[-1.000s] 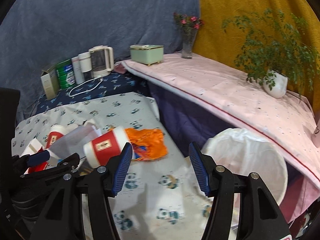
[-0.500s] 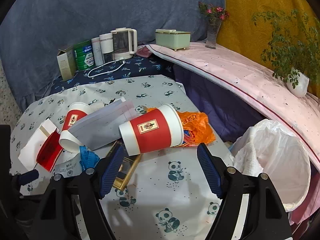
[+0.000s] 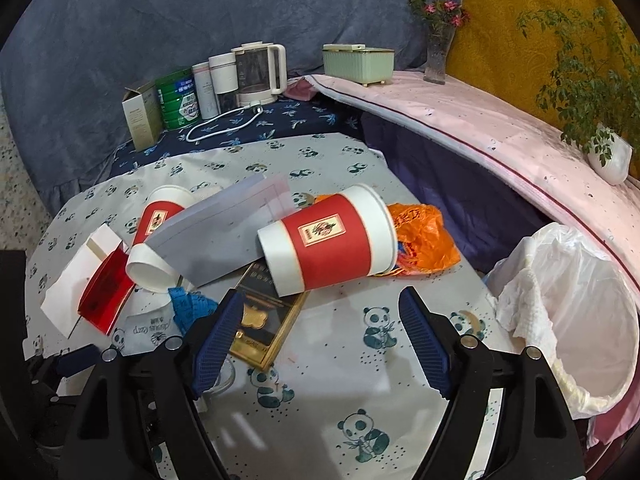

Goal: Collect trash
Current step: 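Grasp the blue tape measure with the right gripper while the left grasps the grey paper bag, then carry the tape measure and grey bag over the bin and open both grippers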

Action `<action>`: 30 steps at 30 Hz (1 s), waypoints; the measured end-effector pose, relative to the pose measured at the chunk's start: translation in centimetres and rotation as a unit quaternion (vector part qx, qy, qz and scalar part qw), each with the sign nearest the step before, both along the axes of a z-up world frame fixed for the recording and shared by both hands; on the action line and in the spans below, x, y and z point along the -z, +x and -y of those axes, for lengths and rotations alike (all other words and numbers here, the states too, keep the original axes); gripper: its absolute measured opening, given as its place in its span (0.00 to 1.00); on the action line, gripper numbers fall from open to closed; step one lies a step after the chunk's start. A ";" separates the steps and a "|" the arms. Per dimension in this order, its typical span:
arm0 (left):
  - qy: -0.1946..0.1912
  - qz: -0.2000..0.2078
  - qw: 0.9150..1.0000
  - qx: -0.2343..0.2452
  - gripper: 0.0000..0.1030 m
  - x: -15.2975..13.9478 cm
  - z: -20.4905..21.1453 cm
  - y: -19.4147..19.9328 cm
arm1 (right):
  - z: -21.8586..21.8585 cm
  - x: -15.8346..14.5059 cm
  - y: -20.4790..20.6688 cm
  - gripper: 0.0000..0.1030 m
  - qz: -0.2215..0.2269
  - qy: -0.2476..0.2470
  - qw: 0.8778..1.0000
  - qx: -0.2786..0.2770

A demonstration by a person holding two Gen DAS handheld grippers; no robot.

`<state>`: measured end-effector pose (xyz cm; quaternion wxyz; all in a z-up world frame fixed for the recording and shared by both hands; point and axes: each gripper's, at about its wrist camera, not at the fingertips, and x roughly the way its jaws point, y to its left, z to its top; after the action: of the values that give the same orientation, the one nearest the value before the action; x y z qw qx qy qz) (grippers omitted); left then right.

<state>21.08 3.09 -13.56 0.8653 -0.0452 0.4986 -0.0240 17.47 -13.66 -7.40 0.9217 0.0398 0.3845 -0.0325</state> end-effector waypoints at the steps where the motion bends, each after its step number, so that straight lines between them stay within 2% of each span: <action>1: -0.004 0.003 1.000 0.007 0.66 -0.2 0.1 -0.1 | -0.2 0.2 0.0 0.74 -0.002 0.002 1.000 -0.003; 2: 0.001 0.006 1.000 0.012 0.49 -0.4 0.3 -0.2 | -0.3 0.3 0.0 0.74 -0.005 0.005 1.000 -0.007; 3: 0.003 0.008 1.000 0.017 0.27 -0.5 0.5 -0.2 | -0.6 0.5 0.1 0.74 -0.008 0.008 1.000 -0.010; 5: -0.003 0.001 1.000 0.025 0.05 -0.5 0.4 -0.1 | -0.9 0.7 0.2 0.73 -0.012 0.012 1.000 -0.016; 10: -0.014 0.007 1.000 0.022 0.02 -1.3 -0.6 -0.1 | -2.1 1.2 0.5 0.65 -0.022 0.022 0.999 -0.035; 18: 0.000 0.042 0.999 -0.003 0.02 -3.8 -3.0 -0.3 | -5.4 2.1 1.3 0.56 -0.031 0.032 0.996 -0.074; 20: 0.009 0.047 0.999 -0.005 0.02 -4.0 -3.5 -0.2 | -6.1 2.6 1.5 0.49 -0.038 0.033 0.995 -0.081; 22: 0.010 0.044 0.999 -0.005 0.02 -4.0 -3.8 0.0 | -6.5 3.0 1.6 0.32 -0.040 0.040 0.994 -0.088; 26: 0.007 0.043 0.999 -0.004 0.02 -4.1 -3.9 -0.1 | -6.6 2.6 1.4 0.22 -0.035 0.044 0.995 -0.085; 28: 0.008 0.048 0.999 -0.001 0.02 -4.4 -3.5 -0.3 | -6.3 2.1 1.0 0.05 -0.029 0.046 0.995 -0.083; 29: 0.010 0.051 0.999 0.000 0.02 -4.7 -3.2 -0.5 | -6.0 1.8 0.8 0.01 -0.025 0.046 0.995 -0.080; 30: 0.011 0.054 0.998 0.003 0.02 -4.9 -2.9 -0.7 | -5.6 1.4 0.5 0.01 -0.019 0.045 0.996 -0.075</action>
<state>20.38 5.96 -8.62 0.8914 -0.0328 0.4513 -0.0237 17.98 -8.08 -8.76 0.9112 0.0516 0.4053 0.0531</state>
